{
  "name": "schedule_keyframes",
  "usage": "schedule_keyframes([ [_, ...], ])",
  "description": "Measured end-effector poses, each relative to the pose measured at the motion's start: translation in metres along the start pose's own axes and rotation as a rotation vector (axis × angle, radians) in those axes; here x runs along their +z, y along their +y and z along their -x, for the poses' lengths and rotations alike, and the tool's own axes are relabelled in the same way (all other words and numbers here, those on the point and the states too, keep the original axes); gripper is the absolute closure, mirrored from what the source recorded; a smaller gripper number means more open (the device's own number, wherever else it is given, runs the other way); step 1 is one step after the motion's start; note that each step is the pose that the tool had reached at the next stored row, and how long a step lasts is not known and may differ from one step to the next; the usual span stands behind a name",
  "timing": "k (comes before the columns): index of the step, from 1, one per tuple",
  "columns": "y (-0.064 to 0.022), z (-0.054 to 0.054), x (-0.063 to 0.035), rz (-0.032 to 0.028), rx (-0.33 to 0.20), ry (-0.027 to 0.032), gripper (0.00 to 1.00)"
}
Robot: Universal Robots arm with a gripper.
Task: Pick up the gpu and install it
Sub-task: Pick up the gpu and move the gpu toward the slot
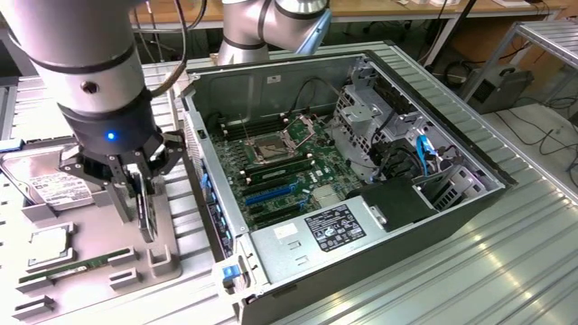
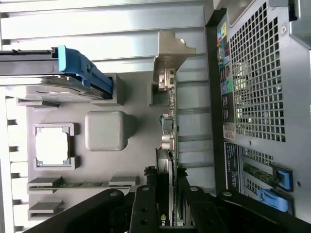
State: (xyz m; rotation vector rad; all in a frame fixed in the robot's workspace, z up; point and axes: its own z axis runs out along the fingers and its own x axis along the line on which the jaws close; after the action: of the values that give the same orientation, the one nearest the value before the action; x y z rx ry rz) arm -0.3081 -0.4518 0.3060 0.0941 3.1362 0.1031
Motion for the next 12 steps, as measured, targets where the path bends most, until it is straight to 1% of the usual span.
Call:
schedule_keyframes([
  [4,0.0013,0.004,-0.021,0.0004,-0.008,0.0032,0.74],
  [5,0.0014,0.004,-0.0243,0.0003,-0.01,0.0037,0.74],
  [6,0.0014,0.006,-0.0339,0.0004,-0.013,0.0048,0.74],
  [12,0.0009,0.012,-0.0601,0.0008,-0.023,0.0073,0.74],
])
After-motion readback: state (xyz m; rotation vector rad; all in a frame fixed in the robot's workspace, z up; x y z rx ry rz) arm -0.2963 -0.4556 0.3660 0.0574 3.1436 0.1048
